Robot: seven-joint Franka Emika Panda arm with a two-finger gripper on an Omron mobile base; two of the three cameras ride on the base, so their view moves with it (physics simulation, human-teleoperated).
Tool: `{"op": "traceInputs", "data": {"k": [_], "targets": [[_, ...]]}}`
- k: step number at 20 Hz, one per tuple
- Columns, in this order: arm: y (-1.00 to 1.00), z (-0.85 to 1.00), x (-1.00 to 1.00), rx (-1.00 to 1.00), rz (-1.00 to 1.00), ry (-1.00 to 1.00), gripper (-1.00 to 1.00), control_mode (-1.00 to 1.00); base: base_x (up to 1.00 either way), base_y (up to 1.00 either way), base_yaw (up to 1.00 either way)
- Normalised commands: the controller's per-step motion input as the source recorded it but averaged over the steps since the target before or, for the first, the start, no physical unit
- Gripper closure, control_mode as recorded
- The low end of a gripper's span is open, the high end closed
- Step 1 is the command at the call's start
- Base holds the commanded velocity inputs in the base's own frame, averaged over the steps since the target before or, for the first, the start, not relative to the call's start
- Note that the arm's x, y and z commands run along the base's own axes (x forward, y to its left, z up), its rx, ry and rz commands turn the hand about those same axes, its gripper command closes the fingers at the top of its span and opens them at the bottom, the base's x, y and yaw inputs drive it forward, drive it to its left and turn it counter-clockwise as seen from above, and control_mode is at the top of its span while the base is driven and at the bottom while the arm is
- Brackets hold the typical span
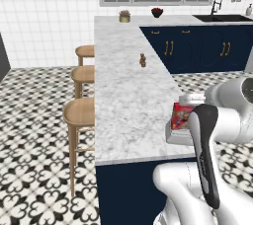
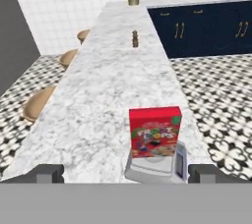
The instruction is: Pick the cereal and place it on the digital scale for weighing, and close the cabinet.
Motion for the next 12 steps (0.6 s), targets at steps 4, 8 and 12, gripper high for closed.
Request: {"op": "traceInputs", "data": {"k": [4,8,12], "targets": [[0.24,-0.41,0.00,0.00,-0.10,-0.22,-1.00,-1.00,0.00,0.00,0.00],[0.08,-0.07,0.00,0.00,-0.05,-0.09,-1.00,1.00,-0.07,0.00,-0.06],[0.00,0.00,0.00,0.00,0.00,0.00,-1.00,1.00,-0.46,-0.11,-0.20]]}}
